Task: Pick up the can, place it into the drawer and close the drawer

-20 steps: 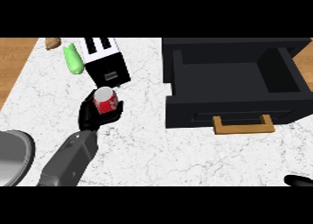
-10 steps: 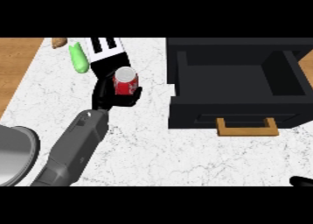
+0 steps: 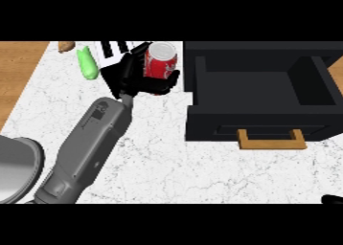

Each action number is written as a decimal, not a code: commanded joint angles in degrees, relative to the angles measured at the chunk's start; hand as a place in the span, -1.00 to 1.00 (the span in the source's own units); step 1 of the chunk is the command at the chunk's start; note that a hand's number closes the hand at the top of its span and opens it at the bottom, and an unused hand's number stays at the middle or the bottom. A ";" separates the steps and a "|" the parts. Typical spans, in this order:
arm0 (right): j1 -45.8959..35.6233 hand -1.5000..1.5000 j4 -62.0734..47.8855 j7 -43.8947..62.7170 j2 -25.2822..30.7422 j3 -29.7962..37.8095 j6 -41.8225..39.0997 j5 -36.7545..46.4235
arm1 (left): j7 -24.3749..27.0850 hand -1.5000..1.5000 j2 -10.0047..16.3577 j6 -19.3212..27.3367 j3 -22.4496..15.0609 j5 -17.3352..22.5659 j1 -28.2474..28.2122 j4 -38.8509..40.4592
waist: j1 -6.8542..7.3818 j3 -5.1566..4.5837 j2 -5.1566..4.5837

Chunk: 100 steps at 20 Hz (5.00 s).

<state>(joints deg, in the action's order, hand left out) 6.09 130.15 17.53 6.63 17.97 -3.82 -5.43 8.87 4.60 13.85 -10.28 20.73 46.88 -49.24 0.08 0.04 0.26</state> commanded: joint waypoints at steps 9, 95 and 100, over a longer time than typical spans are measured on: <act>1.37 -1.00 -1.98 -4.24 -1.50 -0.38 -1.68 0.14 | -17.52 1.00 -3.29 8.72 1.13 -5.19 19.16 -0.68 | -1.20 0.02 -0.34; -52.32 -1.00 -87.62 -22.11 4.38 -19.23 35.49 64.46 | -14.91 -1.00 5.64 17.24 -6.60 10.52 40.59 23.95 | 2.73 0.01 -0.62; -61.68 -1.00 -97.57 -18.28 2.05 -17.96 39.94 67.71 | -16.48 -1.00 5.71 18.55 -7.43 9.60 37.89 20.44 | 4.18 -0.01 -0.72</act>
<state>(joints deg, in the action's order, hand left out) -50.23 39.05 -2.04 9.64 -1.28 32.66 60.63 -5.89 9.11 32.24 -17.04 31.16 86.59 -26.09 3.68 0.05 -0.58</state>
